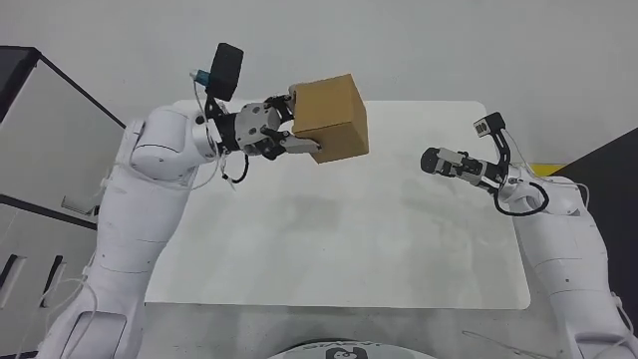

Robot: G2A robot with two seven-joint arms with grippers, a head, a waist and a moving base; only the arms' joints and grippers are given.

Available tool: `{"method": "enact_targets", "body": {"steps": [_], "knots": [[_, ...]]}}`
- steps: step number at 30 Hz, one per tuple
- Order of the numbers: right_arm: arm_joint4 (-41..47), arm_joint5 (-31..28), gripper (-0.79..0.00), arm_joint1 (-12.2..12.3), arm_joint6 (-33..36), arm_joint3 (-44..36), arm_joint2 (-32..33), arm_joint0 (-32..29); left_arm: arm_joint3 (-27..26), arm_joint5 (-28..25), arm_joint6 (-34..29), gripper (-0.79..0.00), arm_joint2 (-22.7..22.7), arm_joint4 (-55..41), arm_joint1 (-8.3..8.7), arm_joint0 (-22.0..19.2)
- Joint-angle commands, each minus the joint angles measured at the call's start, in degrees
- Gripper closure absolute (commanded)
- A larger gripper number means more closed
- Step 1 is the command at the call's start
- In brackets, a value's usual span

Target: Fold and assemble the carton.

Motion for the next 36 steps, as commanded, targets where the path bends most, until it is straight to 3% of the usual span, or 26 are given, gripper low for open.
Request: {"method": "enact_targets", "body": {"steps": [1, 5, 16, 19, 27, 33, 36], "knots": [[0.00, 0.00, -0.785, 0.00, 0.00, 0.00, 0.00, 0.00, -1.79, 0.06, 7.06, 0.000, 0.00, 7.78, -0.16, 0.35], [0.00, 0.00, -0.785, 0.00, 0.00, 0.00, 0.00, 0.00, -2.51, 0.06, 17.29, 0.000, 2.18, 17.32, 0.11, -0.45], [0.00, 0.00, -0.785, 0.00, 0.00, 0.00, 0.00, 0.00, -2.74, 0.66, 17.85, 0.000, 1.98, 17.50, 0.10, -0.20], [0.00, 0.00, -0.785, 0.00, 0.00, 0.00, 0.00, 0.00, -5.75, 0.06, 21.33, 0.000, -1.63, 27.13, 0.32, 0.51], [0.00, 0.00, -0.785, 0.00, 0.00, 0.00, 0.00, 0.00, -10.11, 0.63, 46.91, 0.000, -7.17, 64.27, 0.79, 3.87], [0.00, 0.00, -0.785, 0.00, 0.00, 0.00, 0.00, 0.00, -9.16, 12.58, 76.72, 0.000, -6.08, 98.65, 2.39, 5.87], [0.00, 0.00, -0.785, 0.00, 0.00, 0.00, 0.00, 0.00, -8.89, 13.49, 79.43, 0.000, -5.66, 101.40, 2.64, 5.90]]}}
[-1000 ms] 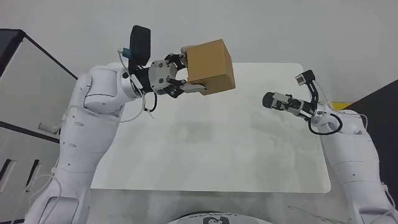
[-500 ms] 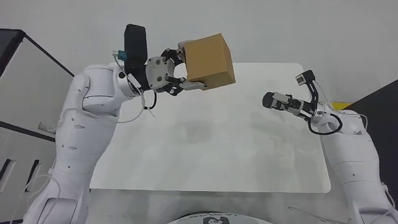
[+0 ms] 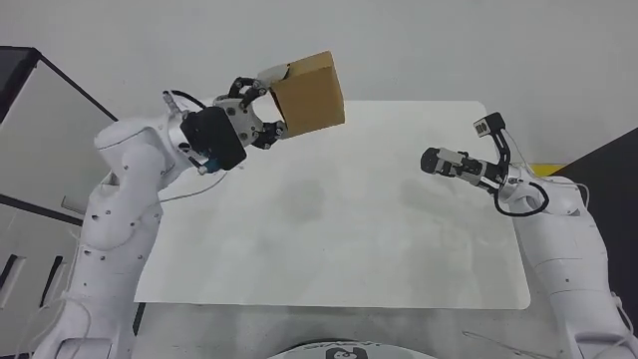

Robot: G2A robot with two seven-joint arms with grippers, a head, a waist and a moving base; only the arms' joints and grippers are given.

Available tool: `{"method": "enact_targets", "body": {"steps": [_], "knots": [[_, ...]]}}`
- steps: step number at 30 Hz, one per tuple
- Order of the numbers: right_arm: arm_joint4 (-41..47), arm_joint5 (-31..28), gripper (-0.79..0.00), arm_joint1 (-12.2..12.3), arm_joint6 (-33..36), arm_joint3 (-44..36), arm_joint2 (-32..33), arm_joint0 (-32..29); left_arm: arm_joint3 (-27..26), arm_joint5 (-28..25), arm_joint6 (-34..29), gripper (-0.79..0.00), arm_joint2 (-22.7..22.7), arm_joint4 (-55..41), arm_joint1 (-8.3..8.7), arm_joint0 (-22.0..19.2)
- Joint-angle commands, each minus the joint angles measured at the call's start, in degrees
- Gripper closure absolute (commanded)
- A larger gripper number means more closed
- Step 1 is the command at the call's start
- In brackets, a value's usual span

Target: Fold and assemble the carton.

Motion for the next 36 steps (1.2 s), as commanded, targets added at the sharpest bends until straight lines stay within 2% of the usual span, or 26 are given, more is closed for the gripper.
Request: {"method": "enact_targets", "body": {"steps": [1, 8, 10, 13, 14, 19, 23, 26, 36], "knots": [[0.00, 0.00, -0.785, 0.00, 0.00, 0.00, 0.00, 0.00, -0.02, -0.16, -0.77, 0.000, -0.01, -0.60, -0.02, -0.02], [0.00, 0.00, -0.785, 0.00, 0.00, 0.00, 0.00, 0.00, -0.01, 0.24, -0.96, 0.000, -0.04, -0.71, -0.03, 0.11], [0.00, 0.00, -0.785, 0.00, 0.00, 0.00, 0.00, 0.00, -0.69, 4.60, -0.80, 0.000, -0.40, 0.29, 0.04, 1.25], [0.00, 0.00, -0.785, 0.00, 0.00, 0.00, 0.00, 0.00, -0.32, 12.76, 4.07, 0.000, -1.24, 5.83, 0.50, 2.98], [0.00, 0.00, -0.785, 0.00, 0.00, 0.00, 0.00, 0.00, 0.42, 17.30, 6.57, 0.000, -1.67, 9.50, 0.76, 3.57], [0.00, 0.00, -0.785, 0.00, 0.00, 0.00, 0.00, 0.00, 4.12, 33.08, 14.45, 0.000, -1.58, 19.84, 1.34, 4.51], [0.00, 0.00, -0.785, 0.00, 0.00, 0.00, 0.00, 0.00, 5.79, 43.81, 17.04, 0.000, -1.13, 24.63, 1.43, 4.20], [0.00, 0.00, -0.785, 0.00, 0.00, 0.00, 0.00, 0.00, 5.78, 49.37, 18.12, 0.000, -0.69, 25.99, 1.41, 3.93], [0.00, 0.00, -0.785, 0.00, 0.00, 0.00, 0.00, 0.00, 5.77, 50.30, 18.52, 0.000, -0.58, 27.10, 1.47, 3.88]]}}
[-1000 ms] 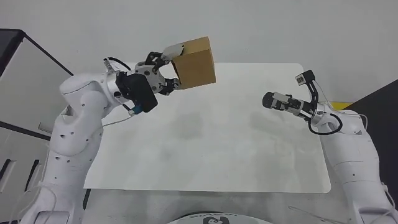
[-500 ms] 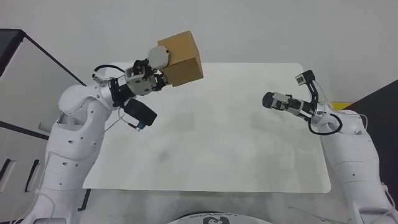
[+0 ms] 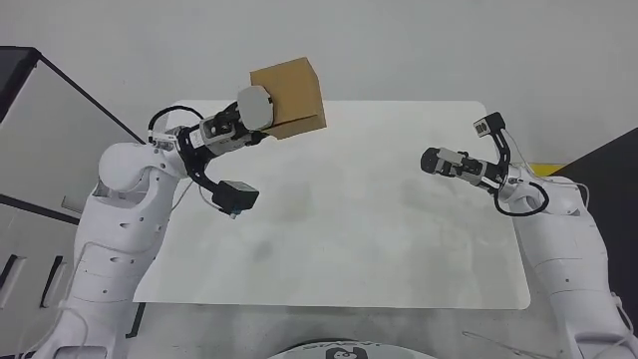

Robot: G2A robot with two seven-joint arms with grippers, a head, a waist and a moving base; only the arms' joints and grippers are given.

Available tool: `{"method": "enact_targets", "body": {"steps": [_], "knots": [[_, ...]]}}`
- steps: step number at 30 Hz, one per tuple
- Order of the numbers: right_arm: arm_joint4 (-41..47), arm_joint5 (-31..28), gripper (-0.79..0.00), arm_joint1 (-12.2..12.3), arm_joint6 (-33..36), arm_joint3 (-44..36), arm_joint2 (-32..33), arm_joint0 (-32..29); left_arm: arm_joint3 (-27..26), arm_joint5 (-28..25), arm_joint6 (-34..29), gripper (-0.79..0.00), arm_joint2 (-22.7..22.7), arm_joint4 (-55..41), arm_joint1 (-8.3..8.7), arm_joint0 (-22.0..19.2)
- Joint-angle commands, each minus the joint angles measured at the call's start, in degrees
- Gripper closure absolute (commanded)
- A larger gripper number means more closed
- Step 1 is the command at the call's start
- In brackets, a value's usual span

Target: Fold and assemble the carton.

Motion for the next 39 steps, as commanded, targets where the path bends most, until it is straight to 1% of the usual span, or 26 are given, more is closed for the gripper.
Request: {"method": "enact_targets", "body": {"steps": [1, 2, 3, 5, 8, 17, 21, 23, 31, 32, 35, 37, 38, 39], "knots": [[0.00, 0.00, -0.785, 0.00, 0.00, 0.00, 0.00, 0.00, -0.62, 1.07, -0.74, 0.000, 0.06, -0.93, -0.09, 0.23], [0.00, 0.00, -0.785, 0.00, 0.00, 0.00, 0.00, 0.00, -1.05, 2.22, -0.58, 0.000, 0.41, -2.22, -0.17, 0.67], [0.00, 0.00, -0.785, 0.00, 0.00, 0.00, 0.00, 0.00, -1.50, 3.66, 0.35, 0.000, 0.31, -0.61, -0.07, 0.57], [0.00, 0.00, -0.785, 0.00, 0.00, 0.00, 0.00, 0.00, -2.10, 9.47, 1.49, 0.000, -0.28, 5.63, 0.18, 0.23], [0.00, 0.00, -0.785, 0.00, 0.00, 0.00, 0.00, 0.00, -2.17, 15.55, 1.70, 0.000, -0.25, 9.58, 0.26, 0.21], [0.00, 0.00, -0.785, 0.00, 0.00, 0.00, 0.00, 0.00, -3.10, 31.03, -0.89, 0.000, -1.43, 22.12, 0.58, -0.30], [0.00, 0.00, -0.785, 0.00, 0.00, 0.00, 0.00, 0.00, -3.95, 36.26, -3.11, 0.000, -2.14, 24.25, 0.66, 0.16], [0.00, 0.00, -0.785, 0.00, 0.00, 0.00, 0.00, 0.00, -4.10, 37.60, -3.78, 0.000, -1.91, 23.75, 0.69, 0.63], [0.00, 0.00, -0.785, 0.00, 0.00, 0.00, 0.00, 0.00, -4.20, 37.20, -4.24, 0.000, -1.86, 23.44, 0.69, 0.83], [0.00, 0.00, -0.785, 0.00, 0.00, 0.00, 0.00, 0.00, -5.38, 37.86, -4.17, 0.000, -1.28, 22.82, 0.67, 1.04], [0.00, 0.00, -0.785, 0.00, 0.00, 0.00, 0.00, 0.00, -7.02, 42.77, -3.12, 0.000, -1.93, 28.40, 0.92, 0.93], [0.00, 0.00, -0.785, 0.00, 0.00, 0.00, 0.00, 0.00, -7.32, 45.17, -5.52, 0.000, -2.12, 31.21, 0.95, 1.24], [0.00, 0.00, -0.785, 0.00, 0.00, 0.00, 0.00, 0.00, -8.08, 46.00, -6.34, 0.000, -2.15, 34.27, 1.09, 1.07], [0.00, 0.00, -0.785, 0.00, 0.00, 0.00, 0.00, 0.00, -8.22, 46.43, -6.77, 0.000, -2.33, 34.32, 1.29, 1.07]]}}
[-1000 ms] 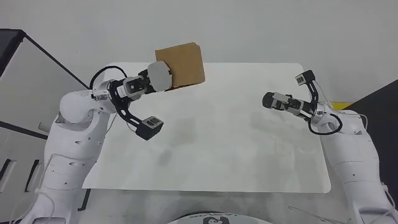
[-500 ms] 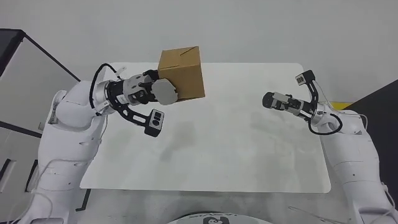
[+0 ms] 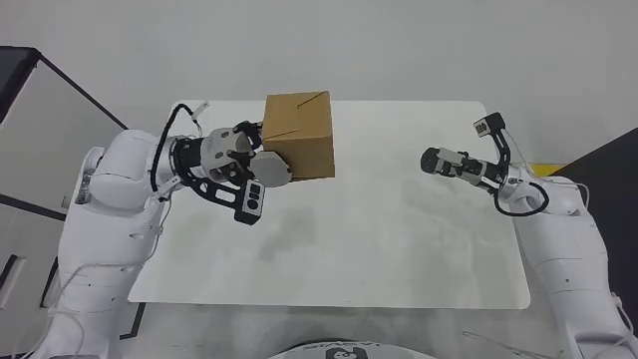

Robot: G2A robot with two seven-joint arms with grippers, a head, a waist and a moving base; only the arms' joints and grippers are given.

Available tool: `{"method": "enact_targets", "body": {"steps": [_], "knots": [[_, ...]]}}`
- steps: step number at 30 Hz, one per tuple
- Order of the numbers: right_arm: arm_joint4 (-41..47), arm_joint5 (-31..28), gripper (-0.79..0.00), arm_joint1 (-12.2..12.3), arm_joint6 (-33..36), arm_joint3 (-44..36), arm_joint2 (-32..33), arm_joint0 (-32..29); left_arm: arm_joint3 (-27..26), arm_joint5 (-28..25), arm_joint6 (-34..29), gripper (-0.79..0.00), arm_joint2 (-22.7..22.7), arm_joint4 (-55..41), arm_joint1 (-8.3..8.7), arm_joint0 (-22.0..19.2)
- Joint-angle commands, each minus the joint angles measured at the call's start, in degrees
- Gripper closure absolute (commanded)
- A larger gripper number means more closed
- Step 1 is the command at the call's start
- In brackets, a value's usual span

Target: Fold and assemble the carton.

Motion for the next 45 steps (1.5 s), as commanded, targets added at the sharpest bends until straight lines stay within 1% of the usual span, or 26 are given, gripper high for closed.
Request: {"method": "enact_targets", "body": {"steps": [1, 4, 11, 15, 19, 23, 27, 29, 31, 33, 35, 36, 37, 44, 45], "knots": [[0.00, 0.00, -0.785, 0.00, 0.00, 0.00, 0.00, 0.00, -0.78, 1.14, -1.35, 0.000, -0.05, 1.82, 0.43, -0.05], [0.00, 0.00, -0.785, 0.00, 0.00, 0.00, 0.00, 0.00, -1.80, 1.36, -1.56, 0.000, -0.39, 1.82, 1.44, -0.30], [0.00, 0.00, -0.785, 0.00, 0.00, 0.00, 0.00, 0.00, -2.38, 4.54, -4.74, 0.000, -1.38, 1.82, 3.22, -0.21], [0.00, 0.00, -0.785, 0.00, 0.00, 0.00, 0.00, 0.00, -1.97, 6.17, -6.37, 0.000, -0.92, 1.82, 4.10, 0.07], [0.00, 0.00, -0.785, 0.00, 0.00, 0.00, 0.00, 0.00, -2.56, 6.35, -6.56, 0.000, -0.79, 1.82, 5.08, -0.10], [0.00, 0.00, -0.785, 0.00, 0.00, 0.00, 0.00, 0.00, -2.64, 6.35, -6.56, 0.000, -0.95, 1.82, 5.70, 0.23], [0.00, 0.00, -0.785, 0.00, 0.00, 0.00, 0.00, 0.00, -0.77, 6.35, -6.57, 0.000, -0.15, 1.82, 6.50, 1.22], [0.00, 0.00, -0.785, 0.00, 0.00, 0.00, 0.00, 0.00, 0.67, 6.23, -6.44, 0.000, 0.57, -0.31, 6.79, 1.57], [0.00, 0.00, -0.785, 0.00, 0.00, 0.00, 0.00, 0.00, 2.60, 3.39, -3.65, 0.000, 1.99, -5.34, 7.31, 1.69], [0.00, 0.00, -0.785, 0.00, 0.00, 0.00, 0.00, 0.00, 3.73, -2.43, 2.18, 0.000, 3.47, -12.10, 8.01, 1.04], [0.00, 0.00, -0.785, 0.00, 0.00, 0.00, 0.00, 0.00, 5.31, -5.65, 4.58, 0.000, 4.13, -19.46, 8.28, 0.70], [0.00, 0.00, -0.785, 0.00, 0.00, 0.00, 0.00, 0.00, 6.62, -8.34, 6.74, 0.000, 4.49, -22.82, 8.46, 0.45], [0.00, 0.00, -0.785, 0.00, 0.00, 0.00, 0.00, 0.00, 6.99, -9.16, 7.36, 0.000, 4.56, -23.89, 8.51, 0.31], [0.00, 0.00, -0.785, 0.00, 0.00, 0.00, 0.00, 0.00, 6.99, -9.16, 7.36, 0.000, 4.56, -23.89, 8.51, 0.31], [0.00, 0.00, -0.785, 0.00, 0.00, 0.00, 0.00, 0.00, 7.17, -10.57, 6.76, 0.000, 4.73, -24.03, 8.50, 0.51]]}}
